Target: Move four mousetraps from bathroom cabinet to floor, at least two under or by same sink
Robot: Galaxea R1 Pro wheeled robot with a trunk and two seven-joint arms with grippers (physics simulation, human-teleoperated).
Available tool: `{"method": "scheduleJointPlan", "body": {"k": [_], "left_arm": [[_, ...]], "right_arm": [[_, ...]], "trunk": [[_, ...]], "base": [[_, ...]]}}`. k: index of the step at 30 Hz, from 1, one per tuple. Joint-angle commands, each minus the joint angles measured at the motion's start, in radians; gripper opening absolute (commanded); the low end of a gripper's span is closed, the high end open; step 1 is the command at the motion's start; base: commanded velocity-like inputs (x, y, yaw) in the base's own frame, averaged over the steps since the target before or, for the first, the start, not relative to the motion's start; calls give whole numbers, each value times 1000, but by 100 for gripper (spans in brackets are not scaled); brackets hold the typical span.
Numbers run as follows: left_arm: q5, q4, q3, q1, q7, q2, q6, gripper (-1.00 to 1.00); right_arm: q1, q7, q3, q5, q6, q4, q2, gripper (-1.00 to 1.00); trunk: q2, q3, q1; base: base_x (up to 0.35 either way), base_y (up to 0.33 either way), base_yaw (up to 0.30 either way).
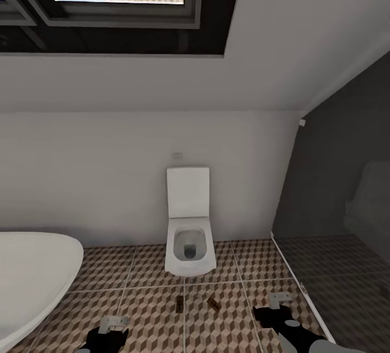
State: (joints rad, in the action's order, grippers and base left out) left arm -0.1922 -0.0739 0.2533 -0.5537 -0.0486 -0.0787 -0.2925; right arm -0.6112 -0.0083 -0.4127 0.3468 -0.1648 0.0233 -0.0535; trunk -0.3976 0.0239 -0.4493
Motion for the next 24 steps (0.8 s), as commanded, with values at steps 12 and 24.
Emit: {"method": "scheduleJointPlan", "body": {"k": [12,24], "left_arm": [[-10,-4,7,-1,-5,1,-7,100],[-10,-4,7,0,-5,0,-6,100]], "right_arm": [[-1,-1,-9,8,-2,0,2,100],[-1,-2,-9,8,-1,0,12,100]], "trunk": [[-2,2,-1],[-2,2,-1]], "base": [[0,0,0],[0,0,0]]}}
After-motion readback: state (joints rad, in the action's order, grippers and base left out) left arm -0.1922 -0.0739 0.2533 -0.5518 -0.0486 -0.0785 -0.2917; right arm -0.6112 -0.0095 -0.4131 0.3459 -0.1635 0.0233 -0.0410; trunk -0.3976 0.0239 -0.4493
